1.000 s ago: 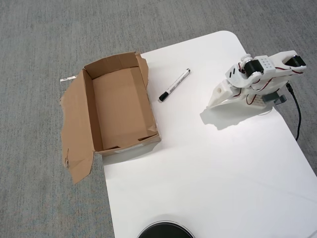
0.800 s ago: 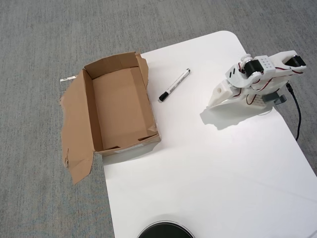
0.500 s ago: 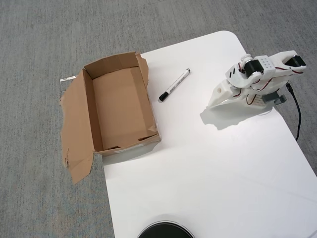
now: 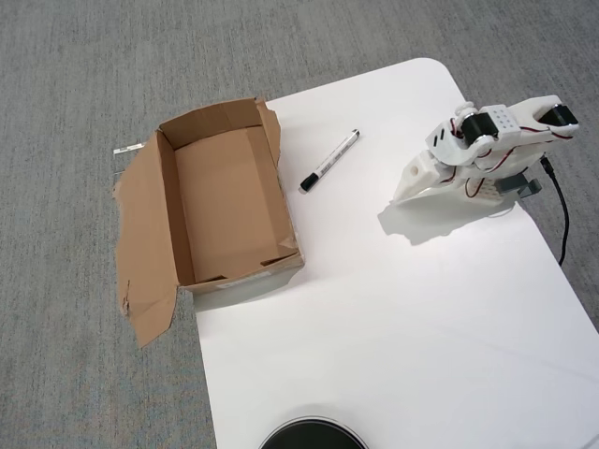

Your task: Grasp a pen and put it in the box.

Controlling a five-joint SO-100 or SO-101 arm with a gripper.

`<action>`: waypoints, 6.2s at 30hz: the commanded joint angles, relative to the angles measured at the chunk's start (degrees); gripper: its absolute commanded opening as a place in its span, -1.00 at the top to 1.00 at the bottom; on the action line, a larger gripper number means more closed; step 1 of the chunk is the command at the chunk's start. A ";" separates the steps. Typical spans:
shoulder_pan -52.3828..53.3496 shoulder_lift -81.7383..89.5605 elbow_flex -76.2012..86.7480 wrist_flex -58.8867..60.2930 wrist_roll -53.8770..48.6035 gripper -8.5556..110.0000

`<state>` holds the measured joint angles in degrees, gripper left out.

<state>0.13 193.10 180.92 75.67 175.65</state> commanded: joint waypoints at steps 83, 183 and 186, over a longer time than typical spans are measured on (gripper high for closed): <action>-0.75 3.43 1.54 1.58 -0.40 0.84; 29.58 -76.29 -80.38 -1.41 -0.83 0.84; 31.77 -77.96 -80.46 -1.58 -0.75 0.84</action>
<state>30.01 115.93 100.59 74.18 175.12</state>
